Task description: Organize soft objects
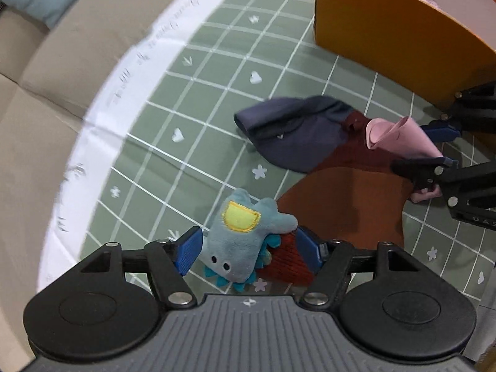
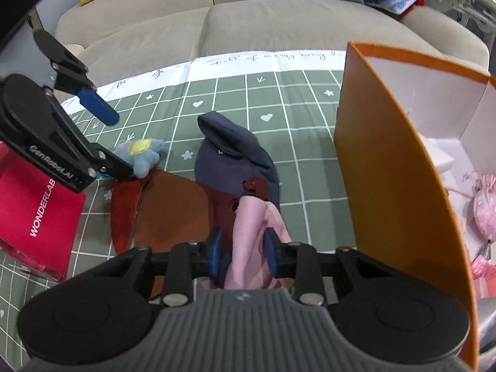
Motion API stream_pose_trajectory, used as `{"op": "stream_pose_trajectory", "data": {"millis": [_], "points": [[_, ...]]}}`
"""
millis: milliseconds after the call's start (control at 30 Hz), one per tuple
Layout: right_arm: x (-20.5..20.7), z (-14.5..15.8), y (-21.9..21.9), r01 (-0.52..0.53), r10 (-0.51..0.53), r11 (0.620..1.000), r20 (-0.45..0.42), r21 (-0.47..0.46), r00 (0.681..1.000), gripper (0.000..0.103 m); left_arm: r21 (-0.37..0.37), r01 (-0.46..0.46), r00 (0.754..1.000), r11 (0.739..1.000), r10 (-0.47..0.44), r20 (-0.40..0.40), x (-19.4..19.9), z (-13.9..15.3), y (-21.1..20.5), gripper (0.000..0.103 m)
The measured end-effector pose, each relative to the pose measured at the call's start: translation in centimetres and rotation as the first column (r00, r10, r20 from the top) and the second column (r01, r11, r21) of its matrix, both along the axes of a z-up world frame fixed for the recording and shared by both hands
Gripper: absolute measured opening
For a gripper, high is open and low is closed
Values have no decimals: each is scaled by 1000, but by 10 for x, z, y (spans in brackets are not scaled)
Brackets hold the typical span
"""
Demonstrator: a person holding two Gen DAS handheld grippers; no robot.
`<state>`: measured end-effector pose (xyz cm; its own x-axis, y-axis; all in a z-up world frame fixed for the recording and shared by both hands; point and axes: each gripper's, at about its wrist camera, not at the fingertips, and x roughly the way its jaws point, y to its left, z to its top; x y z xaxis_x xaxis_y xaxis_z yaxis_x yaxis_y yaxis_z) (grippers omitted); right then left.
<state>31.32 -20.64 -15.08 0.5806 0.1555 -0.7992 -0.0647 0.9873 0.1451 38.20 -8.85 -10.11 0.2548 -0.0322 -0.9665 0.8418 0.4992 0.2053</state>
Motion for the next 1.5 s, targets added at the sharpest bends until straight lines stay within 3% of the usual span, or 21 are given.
{"op": "stream_pose_trajectory", "data": {"millis": [67,167,333,433,500,667,900,1100,1167,1500], "points": [[1,-3,0,-4,4,1000,-6,-4,1000,24,10,-9,999,1000,9,-39,7,-9,1,71],[1,-5,0,-14,14,1000,-6,-11,1000,24,46,-21,997,999,24,-76,13,-22,3,70],[3,-7,4,-24,24,999,-8,-27,1000,25,65,-14,997,998,18,-71,14,-31,-2,68],[3,-7,6,-31,31,999,-7,-34,999,27,83,-8,998,997,13,-57,12,-33,-8,58],[2,-7,5,-34,34,999,-7,-32,999,27,95,-3,1000,995,5,-30,9,-33,-12,42],[2,-6,3,-28,28,999,-9,-21,1000,27,115,-6,999,993,2,37,2,-28,-13,32],[-3,0,-3,-20,20,1000,2,-17,1000,27,75,-28,994,997,20,105,-18,-6,-13,31],[-14,7,-7,-19,19,1000,10,-8,1000,14,-18,-32,990,999,34,134,-45,28,-12,31],[-19,10,-7,-19,19,1000,9,-1,1000,2,-41,-16,990,999,22,141,-59,38,-13,31],[-56,34,-13,-15,14,998,7,68,1000,0,-98,18,989,995,-3,148,-122,59,-11,31]]}}
